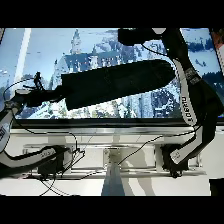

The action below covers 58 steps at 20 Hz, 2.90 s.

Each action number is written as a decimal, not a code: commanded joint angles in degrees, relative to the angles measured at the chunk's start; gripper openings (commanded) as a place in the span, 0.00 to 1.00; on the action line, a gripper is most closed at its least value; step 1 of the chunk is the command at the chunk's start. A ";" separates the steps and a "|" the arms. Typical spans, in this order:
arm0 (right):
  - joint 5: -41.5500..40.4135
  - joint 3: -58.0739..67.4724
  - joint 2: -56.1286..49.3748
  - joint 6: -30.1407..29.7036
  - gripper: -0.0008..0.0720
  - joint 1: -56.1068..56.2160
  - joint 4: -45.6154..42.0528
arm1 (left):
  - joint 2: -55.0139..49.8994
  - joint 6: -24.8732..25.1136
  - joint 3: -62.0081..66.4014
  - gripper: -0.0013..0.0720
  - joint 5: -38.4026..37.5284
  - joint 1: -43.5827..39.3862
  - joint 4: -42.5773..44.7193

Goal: Fold the clothes and pants, and hang the long-sleeved shirts on hangers.

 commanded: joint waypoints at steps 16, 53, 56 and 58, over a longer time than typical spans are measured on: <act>-0.92 -0.04 -16.57 -0.59 0.04 24.72 2.86 | 23.71 -3.41 25.22 0.05 -20.55 1.25 21.27; 15.06 -0.17 0.00 -9.62 0.04 -13.62 -16.79 | -14.40 -12.83 42.12 0.98 34.25 -54.75 -8.98; 16.72 -0.20 -2.38 -11.76 0.04 -17.31 -12.50 | -13.99 -12.85 42.12 0.80 30.01 -51.65 0.02; 18.62 -0.94 -3.43 -16.52 0.04 -20.65 -0.59 | -14.14 -12.87 42.12 0.13 29.88 -48.94 7.63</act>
